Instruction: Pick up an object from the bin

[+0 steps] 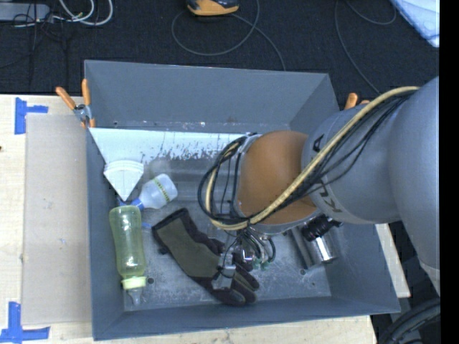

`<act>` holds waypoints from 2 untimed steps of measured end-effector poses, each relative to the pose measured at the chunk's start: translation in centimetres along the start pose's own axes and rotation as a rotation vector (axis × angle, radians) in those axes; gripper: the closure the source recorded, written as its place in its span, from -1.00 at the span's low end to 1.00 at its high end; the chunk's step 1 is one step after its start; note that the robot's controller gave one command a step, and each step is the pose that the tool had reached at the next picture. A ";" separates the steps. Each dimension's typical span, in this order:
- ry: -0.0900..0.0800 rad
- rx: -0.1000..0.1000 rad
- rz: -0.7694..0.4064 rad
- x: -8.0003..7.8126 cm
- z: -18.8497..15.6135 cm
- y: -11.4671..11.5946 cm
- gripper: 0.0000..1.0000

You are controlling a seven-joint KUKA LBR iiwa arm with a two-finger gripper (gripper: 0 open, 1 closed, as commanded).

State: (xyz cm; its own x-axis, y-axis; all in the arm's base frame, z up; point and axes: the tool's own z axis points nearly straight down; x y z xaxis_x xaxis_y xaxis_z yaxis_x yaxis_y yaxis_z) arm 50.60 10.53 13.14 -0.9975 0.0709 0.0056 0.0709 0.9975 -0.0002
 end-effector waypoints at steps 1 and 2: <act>0.008 0.000 -0.160 1.1 6.1 -0.5 1.00; 0.008 0.000 -0.159 1.1 6.1 -0.5 1.00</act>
Offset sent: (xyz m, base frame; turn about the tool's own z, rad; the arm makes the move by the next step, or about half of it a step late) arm 0.0000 0.0000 0.0000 0.0000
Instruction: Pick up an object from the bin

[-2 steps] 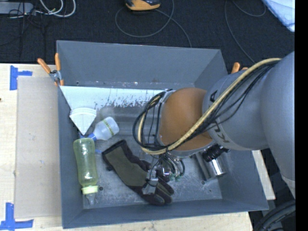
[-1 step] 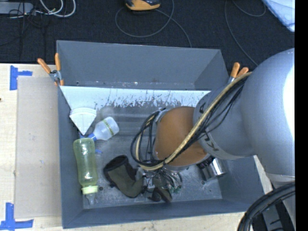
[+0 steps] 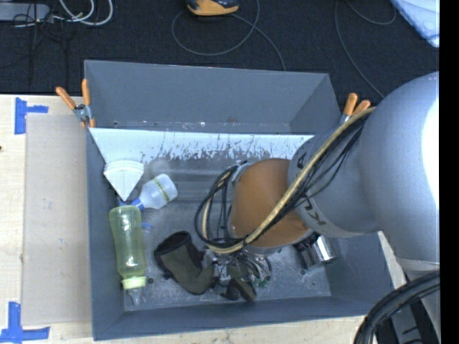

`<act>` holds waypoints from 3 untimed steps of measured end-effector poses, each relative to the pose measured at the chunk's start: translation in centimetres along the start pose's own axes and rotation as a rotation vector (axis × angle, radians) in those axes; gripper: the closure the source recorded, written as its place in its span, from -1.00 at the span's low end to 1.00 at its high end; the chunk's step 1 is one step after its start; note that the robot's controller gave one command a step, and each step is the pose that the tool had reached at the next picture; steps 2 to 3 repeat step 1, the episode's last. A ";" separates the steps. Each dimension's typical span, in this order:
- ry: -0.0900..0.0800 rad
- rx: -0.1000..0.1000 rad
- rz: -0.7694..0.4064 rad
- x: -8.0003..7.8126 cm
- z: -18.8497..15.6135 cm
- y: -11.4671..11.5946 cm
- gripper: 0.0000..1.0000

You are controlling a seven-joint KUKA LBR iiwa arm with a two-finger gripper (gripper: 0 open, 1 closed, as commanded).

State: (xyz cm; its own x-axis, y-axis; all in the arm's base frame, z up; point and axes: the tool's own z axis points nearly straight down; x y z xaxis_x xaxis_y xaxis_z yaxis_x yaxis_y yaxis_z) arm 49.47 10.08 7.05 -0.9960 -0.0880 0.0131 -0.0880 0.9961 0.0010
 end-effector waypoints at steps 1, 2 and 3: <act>-0.005 0.000 0.005 1.2 -19.7 -1.0 1.00; -0.005 0.000 0.005 1.2 -19.7 -1.0 1.00; -0.005 0.000 0.005 1.2 -19.7 -1.0 1.00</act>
Offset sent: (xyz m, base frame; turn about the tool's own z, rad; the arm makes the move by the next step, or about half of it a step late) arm 0.0000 0.0000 0.0000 0.0000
